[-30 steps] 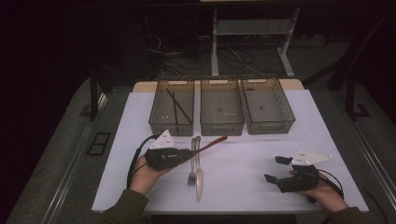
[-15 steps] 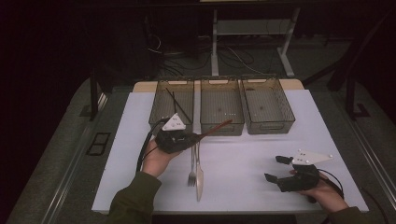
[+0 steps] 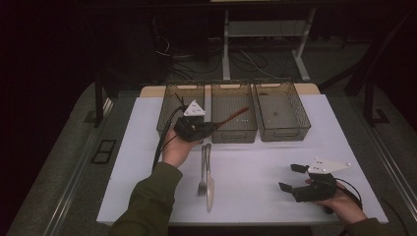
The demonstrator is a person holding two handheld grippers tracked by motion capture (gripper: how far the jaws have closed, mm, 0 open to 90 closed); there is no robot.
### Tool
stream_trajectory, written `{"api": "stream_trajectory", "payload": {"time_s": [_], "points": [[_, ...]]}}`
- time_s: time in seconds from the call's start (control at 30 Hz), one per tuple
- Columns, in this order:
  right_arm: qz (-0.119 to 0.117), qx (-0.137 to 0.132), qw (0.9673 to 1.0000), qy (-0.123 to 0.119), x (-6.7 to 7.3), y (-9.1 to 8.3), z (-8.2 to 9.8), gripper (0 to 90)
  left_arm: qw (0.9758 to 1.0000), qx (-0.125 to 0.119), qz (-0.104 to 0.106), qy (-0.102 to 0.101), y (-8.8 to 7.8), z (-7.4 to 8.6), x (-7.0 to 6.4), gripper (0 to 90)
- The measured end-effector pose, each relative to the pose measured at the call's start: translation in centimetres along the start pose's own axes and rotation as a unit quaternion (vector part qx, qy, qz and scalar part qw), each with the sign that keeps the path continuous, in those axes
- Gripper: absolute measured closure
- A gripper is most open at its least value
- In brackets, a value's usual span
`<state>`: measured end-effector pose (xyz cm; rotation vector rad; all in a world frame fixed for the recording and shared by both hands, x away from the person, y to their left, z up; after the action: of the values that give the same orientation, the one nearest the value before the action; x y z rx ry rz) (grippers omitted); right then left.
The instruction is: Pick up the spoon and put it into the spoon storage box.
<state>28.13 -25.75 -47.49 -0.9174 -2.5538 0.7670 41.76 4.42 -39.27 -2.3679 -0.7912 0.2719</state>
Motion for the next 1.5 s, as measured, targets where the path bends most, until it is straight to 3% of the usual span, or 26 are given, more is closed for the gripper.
{"api": "stream_trajectory", "payload": {"time_s": [0.33, 0.63, 0.93, 1.5], "points": [[-0.001, 0.000, 1.0000, 0.001, 0.0, 0.0, 0.0, 16.9, 0.9986, 0.009, -0.033, -0.040, 2.6, -2.4, 2.0, 80.0], [-0.002, -0.003, 1.0000, 0.001, -0.1, -0.1, -0.1, 17.0, 0.9955, 0.037, -0.056, -0.067, 5.9, -2.8, 3.7, 79.9], [-0.003, -0.002, 1.0000, 0.000, -0.1, -0.2, -0.1, 17.0, 0.9945, 0.065, -0.052, -0.064, 8.1, -2.6, 3.7, 79.9], [-0.003, -0.002, 1.0000, 0.001, -0.1, -0.2, -0.1, 17.0, 0.9935, 0.086, -0.043, -0.061, 9.0, -2.2, 3.3, 79.6]]}}
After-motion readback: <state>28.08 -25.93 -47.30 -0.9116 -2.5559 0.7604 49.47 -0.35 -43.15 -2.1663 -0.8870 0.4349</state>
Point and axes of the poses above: each handheld gripper's, and its own axes: y roughly forward along the jaws, z roughly out of its underside, x roughly to its left, the point moved 6 cm from there along y, roughly forward along the jaws, and after that the axes turned 2 degrees about x, right-handed, at the moved point
